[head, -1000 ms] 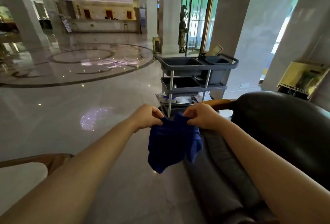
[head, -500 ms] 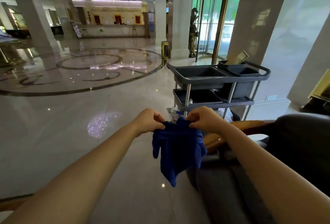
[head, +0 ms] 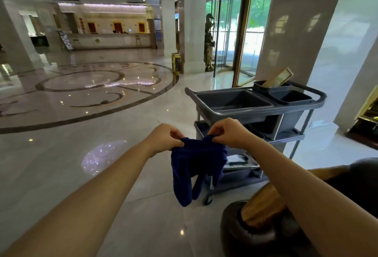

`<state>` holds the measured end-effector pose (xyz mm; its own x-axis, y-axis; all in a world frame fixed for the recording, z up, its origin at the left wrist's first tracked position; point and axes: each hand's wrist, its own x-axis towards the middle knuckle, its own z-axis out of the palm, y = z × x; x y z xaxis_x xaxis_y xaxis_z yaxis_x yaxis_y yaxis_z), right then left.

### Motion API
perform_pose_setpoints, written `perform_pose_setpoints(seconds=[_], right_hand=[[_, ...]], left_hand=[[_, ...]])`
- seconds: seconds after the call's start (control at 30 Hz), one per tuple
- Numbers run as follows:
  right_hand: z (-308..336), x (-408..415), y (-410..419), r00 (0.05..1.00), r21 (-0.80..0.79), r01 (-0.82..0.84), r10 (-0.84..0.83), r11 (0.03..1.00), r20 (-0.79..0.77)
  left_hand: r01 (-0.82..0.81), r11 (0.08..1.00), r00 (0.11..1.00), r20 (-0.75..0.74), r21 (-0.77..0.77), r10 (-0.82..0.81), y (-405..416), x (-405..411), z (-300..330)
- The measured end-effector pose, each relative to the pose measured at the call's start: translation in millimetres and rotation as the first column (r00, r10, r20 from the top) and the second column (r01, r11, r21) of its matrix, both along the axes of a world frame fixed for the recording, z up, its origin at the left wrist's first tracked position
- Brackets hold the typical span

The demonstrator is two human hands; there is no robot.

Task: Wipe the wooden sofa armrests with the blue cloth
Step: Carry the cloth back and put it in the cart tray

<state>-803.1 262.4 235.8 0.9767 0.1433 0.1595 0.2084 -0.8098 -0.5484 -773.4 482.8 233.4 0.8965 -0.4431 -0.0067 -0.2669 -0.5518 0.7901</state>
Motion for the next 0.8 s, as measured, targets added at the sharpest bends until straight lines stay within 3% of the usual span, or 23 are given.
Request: perform_pose_setpoints(seconds=[0.4,0.67,0.8], right_hand=[[54.7,235.9,4.4,0.981,0.034,0.18,-0.182,0.983,0.072],[89.1,362.3,-58.0,0.955,-0.024,0.249,-0.242,0.968,0.17],[110.1,416.5,-101.2,0.927,0.063,0.275,-0.282,0.959,0.249]], left_hand=[[0.166,0.986,0.983,0.082,0.018,-0.167,-7.4,283.3,62.3],[0.262,0.965,0.955,0.138,0.009,-0.261,-75.5,430.9,98.1],[0.313,0.948,0.934,0.199,-0.049,-0.298,-121.9,495.5,122.4]])
